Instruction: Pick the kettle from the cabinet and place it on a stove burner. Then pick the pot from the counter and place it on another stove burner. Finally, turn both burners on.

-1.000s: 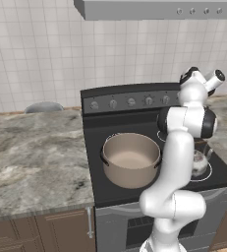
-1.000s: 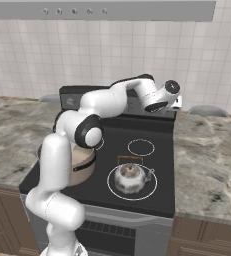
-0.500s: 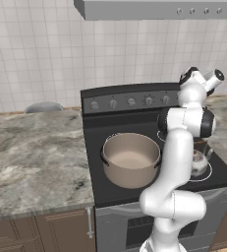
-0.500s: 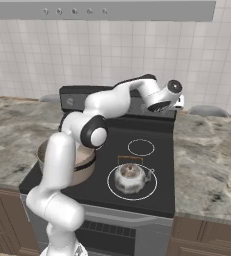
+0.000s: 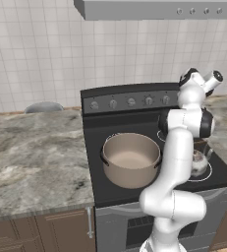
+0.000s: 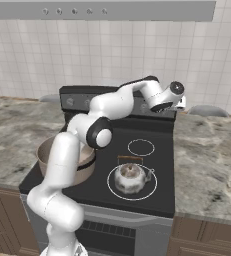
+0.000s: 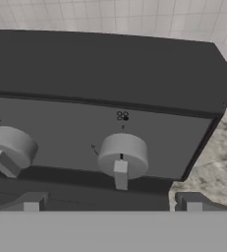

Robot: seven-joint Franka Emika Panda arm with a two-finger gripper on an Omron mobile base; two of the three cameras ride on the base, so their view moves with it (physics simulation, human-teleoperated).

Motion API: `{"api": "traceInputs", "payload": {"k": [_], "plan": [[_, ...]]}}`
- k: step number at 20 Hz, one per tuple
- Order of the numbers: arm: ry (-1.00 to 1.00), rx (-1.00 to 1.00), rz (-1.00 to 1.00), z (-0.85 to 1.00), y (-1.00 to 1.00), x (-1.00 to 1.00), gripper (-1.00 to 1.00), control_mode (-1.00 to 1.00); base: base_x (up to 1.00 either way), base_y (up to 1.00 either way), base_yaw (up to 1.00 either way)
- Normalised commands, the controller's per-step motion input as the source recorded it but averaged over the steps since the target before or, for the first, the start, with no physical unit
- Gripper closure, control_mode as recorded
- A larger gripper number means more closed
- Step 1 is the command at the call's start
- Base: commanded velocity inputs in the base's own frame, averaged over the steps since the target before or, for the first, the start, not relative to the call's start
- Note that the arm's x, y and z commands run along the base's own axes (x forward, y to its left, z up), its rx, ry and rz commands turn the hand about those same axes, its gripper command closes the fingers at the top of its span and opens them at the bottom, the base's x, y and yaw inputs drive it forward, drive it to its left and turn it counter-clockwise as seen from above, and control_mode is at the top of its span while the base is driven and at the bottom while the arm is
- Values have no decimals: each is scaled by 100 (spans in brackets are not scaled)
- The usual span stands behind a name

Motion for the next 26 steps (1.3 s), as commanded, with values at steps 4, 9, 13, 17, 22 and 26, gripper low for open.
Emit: {"api": "traceInputs", "payload": {"k": [4, 9, 13, 17, 22, 26], "plan": [[0, 0, 0, -7, -6, 17, -100, -100, 0, 0, 0], [0, 0, 0, -7, -6, 15, -100, -100, 0, 0, 0], [0, 0, 0, -5, -2, 15, -100, -100, 0, 0, 0], [0, 0, 0, -3, 0, 14, -100, -100, 0, 0, 0], [0, 0, 0, -1, 0, 3, -100, -100, 0, 0, 0], [0, 0, 0, -4, 0, 1, -100, -100, 0, 0, 0]]}}
